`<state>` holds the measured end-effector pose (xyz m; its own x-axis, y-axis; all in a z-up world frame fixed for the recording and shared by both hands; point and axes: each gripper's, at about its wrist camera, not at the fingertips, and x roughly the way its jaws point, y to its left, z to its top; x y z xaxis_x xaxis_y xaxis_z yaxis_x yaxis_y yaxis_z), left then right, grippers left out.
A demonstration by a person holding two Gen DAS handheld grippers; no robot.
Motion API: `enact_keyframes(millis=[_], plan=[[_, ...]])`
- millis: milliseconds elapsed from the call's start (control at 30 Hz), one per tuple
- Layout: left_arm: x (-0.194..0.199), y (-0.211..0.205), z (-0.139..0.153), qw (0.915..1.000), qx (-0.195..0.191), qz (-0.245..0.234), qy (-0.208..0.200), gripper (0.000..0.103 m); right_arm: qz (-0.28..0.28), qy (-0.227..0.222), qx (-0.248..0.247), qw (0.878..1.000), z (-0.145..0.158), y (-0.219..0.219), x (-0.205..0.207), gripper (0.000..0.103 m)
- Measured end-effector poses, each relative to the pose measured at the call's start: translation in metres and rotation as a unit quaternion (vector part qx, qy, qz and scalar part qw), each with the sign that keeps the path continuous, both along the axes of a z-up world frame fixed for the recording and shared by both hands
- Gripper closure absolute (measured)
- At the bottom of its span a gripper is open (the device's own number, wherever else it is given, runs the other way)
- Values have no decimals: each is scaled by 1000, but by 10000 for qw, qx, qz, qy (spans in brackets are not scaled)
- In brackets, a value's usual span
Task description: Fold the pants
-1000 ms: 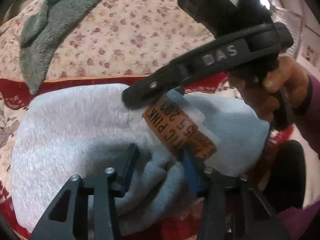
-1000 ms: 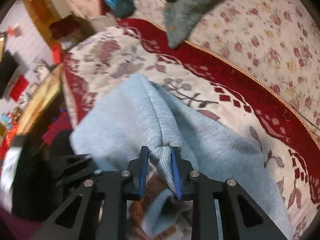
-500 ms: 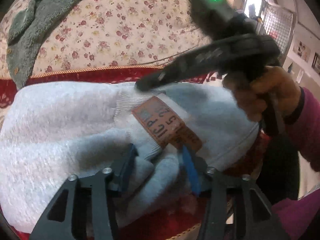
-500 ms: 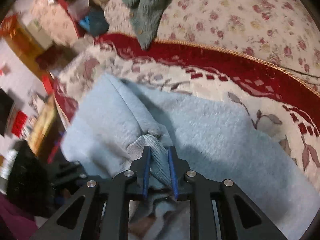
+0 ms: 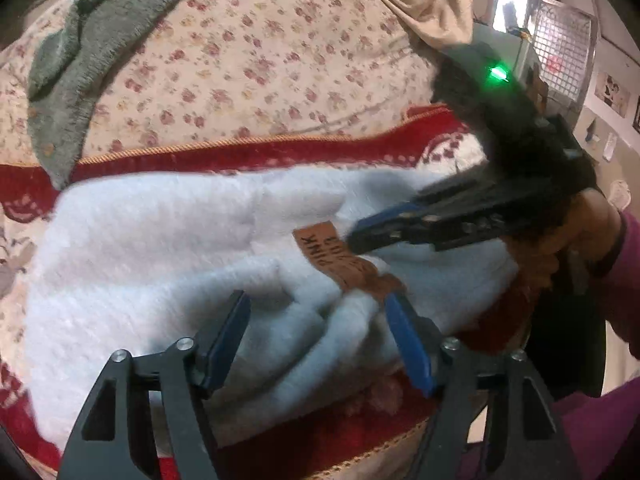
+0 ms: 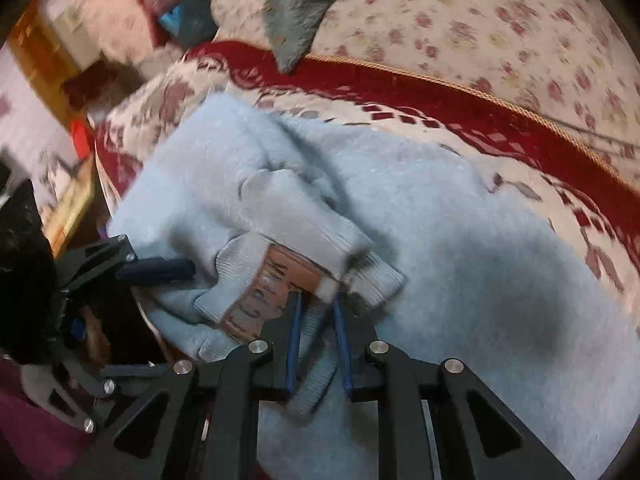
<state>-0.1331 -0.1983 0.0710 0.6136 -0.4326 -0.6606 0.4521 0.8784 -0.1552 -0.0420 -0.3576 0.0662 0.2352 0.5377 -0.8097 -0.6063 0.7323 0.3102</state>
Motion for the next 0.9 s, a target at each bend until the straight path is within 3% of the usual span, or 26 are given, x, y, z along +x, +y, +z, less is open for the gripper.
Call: enact_keyframes(millis=[133, 433, 533, 567, 633, 667, 700, 900], plan=[[17, 5, 14, 9997, -91, 222, -71, 29, -194, 45, 347, 9992, 14, -24, -10, 81], [55, -17, 5, 9988, 51, 472, 119, 25, -654, 75, 165, 9977, 9, -59, -42, 81], [63, -23, 5, 9980, 132, 603, 140, 24, -817, 75, 360, 9960, 15, -73, -49, 80], [64, -25, 5, 9977, 160, 645, 142, 23, -897, 66, 444, 9950, 18, -79, -53, 78], [67, -29, 6, 9969, 225, 734, 153, 21, -1137, 68, 646, 9914, 22, -93, -58, 63], [69, -31, 7, 9965, 263, 778, 156, 20, -1263, 61, 718, 9894, 23, -99, -61, 39], [70, -34, 7, 9958, 324, 841, 154, 20, -1402, 42, 795, 9869, 24, -105, -65, 21], [73, -45, 16, 9928, 551, 1063, 16, 17, -1735, 182, 938, 9802, 23, -132, -86, 20]])
